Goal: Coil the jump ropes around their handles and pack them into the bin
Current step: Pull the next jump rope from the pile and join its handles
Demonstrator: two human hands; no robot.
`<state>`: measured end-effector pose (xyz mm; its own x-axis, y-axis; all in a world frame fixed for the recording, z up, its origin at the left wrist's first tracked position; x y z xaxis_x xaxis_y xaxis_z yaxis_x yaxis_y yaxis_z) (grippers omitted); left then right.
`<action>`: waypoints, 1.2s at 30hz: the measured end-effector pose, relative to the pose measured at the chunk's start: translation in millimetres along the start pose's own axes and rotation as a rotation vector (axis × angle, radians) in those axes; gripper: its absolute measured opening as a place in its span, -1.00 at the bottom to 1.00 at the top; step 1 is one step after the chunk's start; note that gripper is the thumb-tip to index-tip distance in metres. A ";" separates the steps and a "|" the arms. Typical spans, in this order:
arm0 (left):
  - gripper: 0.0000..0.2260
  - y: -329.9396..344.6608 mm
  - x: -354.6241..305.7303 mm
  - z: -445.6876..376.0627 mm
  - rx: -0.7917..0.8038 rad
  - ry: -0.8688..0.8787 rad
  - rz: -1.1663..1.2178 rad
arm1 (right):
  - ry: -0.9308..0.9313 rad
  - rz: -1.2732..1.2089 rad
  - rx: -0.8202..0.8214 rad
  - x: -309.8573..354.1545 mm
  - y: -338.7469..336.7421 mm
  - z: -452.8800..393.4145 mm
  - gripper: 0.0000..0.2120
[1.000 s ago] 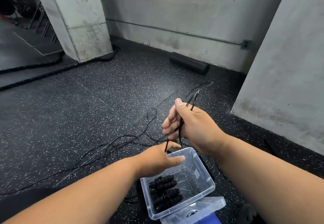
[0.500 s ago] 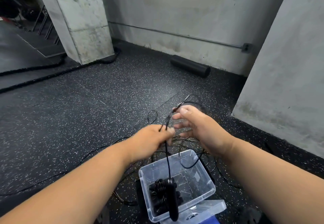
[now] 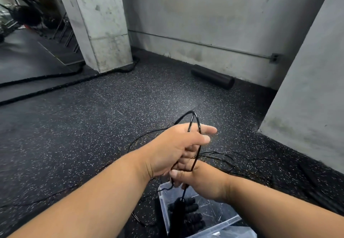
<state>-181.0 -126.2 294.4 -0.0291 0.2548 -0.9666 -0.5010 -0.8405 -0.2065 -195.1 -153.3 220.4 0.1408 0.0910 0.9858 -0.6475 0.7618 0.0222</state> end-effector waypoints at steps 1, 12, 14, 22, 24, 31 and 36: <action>-0.64 -2.9 0.7 -0.7 -0.011 -0.012 0.051 | 0.004 -0.002 -0.014 -1.7 -1.4 -0.2 -0.83; -0.66 -50.3 10.3 -12.5 -0.149 -0.017 0.643 | 0.039 0.075 -0.063 -0.5 3.9 -8.3 -0.67; -0.74 -71.5 31.7 -8.6 -0.296 -0.074 0.218 | -0.003 0.049 -0.154 2.6 -7.3 -12.2 -0.64; -0.63 -19.8 114.8 -4.5 0.207 -0.248 -0.908 | -0.205 -0.118 -0.353 42.8 -57.0 -7.3 -0.68; -0.68 -19.4 121.8 -7.0 0.127 -0.208 -1.023 | -0.238 -0.066 -0.365 54.0 -60.4 -3.8 -0.68; -0.61 -84.5 36.4 11.7 -0.457 -0.060 -0.369 | -0.265 -0.048 -0.369 62.8 -63.2 7.9 -0.73; -0.65 -58.9 12.4 12.7 -0.402 -0.062 0.435 | -0.034 0.039 -0.087 16.9 -20.4 -1.3 -0.51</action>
<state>-162.8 -67.5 296.5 -0.2151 -0.1358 -0.9671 -0.0654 -0.9861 0.1530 -178.5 -166.6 236.4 0.0903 0.1015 0.9907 -0.5840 0.8112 -0.0299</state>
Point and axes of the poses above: each hand's wrist, its own z-axis away from the middle knuckle, its own y-axis out of the palm, x = y × z, the point moved 10 cm from there along -z, towards the middle knuckle, and after that the axes turned 15 degrees about -z, right-handed, at the moved point
